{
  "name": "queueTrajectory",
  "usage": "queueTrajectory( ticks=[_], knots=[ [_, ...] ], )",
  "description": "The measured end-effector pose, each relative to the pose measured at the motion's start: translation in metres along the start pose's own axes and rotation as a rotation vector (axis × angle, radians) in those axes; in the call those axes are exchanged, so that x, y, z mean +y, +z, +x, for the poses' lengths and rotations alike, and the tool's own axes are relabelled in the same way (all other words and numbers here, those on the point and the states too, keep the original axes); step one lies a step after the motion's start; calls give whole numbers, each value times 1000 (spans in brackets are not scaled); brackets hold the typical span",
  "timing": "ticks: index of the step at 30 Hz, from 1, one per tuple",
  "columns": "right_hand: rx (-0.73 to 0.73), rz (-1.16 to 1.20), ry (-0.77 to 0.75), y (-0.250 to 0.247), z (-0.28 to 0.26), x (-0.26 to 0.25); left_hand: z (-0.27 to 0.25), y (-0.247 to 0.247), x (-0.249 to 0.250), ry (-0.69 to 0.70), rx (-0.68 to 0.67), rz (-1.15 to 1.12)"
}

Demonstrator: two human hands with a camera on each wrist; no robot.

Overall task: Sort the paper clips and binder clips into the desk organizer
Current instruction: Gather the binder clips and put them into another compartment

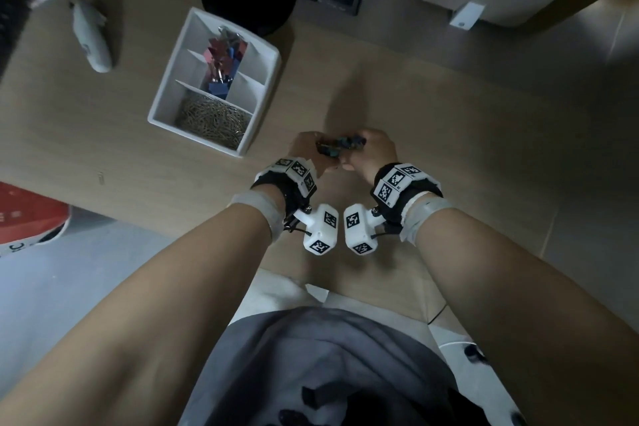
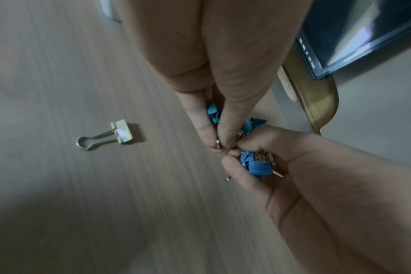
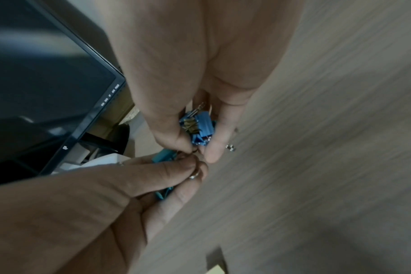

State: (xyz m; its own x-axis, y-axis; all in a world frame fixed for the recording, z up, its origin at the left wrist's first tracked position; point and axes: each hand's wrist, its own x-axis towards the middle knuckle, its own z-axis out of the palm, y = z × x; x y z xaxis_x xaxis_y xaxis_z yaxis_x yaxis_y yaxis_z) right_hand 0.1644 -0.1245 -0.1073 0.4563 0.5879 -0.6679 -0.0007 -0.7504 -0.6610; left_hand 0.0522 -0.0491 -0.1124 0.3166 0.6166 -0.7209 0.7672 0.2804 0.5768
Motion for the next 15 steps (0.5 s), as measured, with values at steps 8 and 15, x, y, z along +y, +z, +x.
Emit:
queueTrajectory(
  ticks=[8, 15],
  knots=[
    [-67, 126, 55, 26, 2, -47, -3, -54, 1, 57, -61, -37],
    [-76, 135, 75, 80, 27, -105, 22, -129, -3, 88, -21, -25]
  ],
)
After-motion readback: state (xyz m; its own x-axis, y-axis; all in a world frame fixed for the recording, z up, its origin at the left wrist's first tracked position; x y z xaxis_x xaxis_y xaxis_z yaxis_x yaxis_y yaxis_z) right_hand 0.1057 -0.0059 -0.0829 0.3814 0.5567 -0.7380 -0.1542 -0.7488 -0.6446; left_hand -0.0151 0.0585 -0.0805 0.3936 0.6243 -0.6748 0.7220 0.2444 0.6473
